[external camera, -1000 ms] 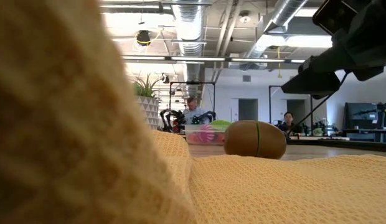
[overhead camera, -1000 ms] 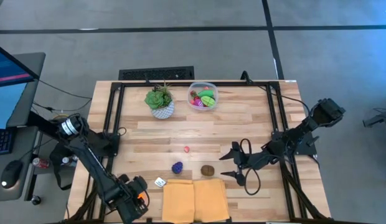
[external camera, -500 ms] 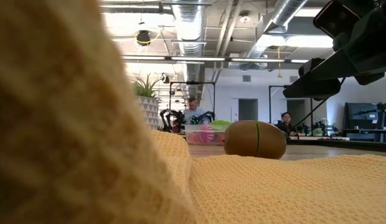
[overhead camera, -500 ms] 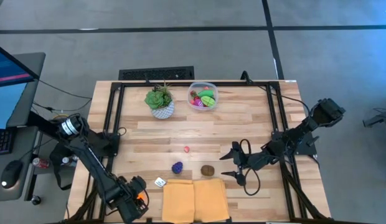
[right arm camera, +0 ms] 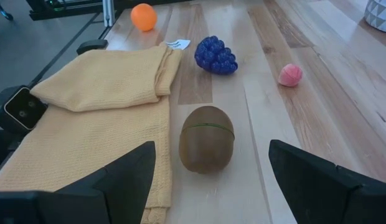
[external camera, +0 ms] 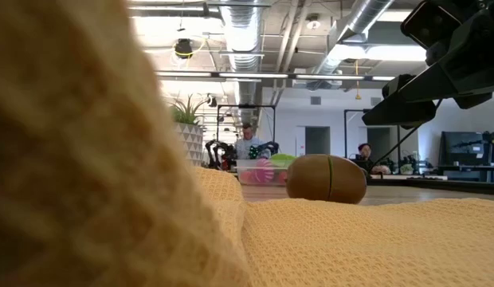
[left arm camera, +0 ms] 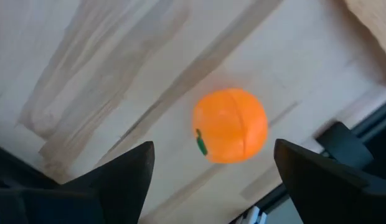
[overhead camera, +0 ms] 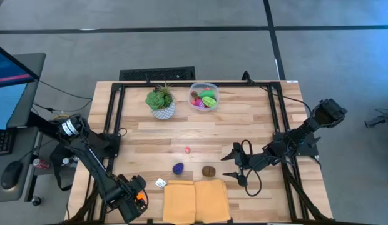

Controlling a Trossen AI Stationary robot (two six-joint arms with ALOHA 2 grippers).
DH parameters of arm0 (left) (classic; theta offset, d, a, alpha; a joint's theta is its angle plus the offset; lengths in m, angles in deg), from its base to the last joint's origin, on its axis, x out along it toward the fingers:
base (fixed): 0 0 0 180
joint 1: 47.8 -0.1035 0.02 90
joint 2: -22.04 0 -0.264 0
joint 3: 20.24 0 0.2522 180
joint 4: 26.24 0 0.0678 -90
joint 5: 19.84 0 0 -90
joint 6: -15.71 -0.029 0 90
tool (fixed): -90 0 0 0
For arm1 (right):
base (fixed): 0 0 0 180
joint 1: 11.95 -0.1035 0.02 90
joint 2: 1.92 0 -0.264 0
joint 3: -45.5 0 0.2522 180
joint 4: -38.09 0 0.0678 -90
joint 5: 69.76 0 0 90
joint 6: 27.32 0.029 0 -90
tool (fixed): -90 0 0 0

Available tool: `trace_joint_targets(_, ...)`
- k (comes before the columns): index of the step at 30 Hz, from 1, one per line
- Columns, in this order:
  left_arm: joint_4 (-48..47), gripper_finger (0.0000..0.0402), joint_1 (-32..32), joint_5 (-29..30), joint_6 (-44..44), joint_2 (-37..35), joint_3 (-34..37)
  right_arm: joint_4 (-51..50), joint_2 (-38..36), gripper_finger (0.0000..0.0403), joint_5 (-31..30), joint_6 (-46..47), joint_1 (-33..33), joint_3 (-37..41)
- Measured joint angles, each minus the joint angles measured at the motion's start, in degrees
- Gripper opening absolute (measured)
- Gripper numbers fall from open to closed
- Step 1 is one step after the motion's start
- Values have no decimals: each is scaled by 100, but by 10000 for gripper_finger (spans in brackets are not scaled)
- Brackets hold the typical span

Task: Pick and placing Produce into tupperware
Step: Put the orange into the transparent bin

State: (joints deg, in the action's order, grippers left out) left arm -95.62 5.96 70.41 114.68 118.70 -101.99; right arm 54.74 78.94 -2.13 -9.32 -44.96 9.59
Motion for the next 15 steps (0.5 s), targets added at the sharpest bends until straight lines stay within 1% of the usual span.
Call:
trace_joint_targets(8, 101, 314, -20, 21, 69, 0, 0, 0, 0, 336, 0, 0, 0, 0)
trace_joint_targets(15, 119, 314, -142, 180, -26, 0, 0, -1, 0, 336, -1, 1, 0, 0)
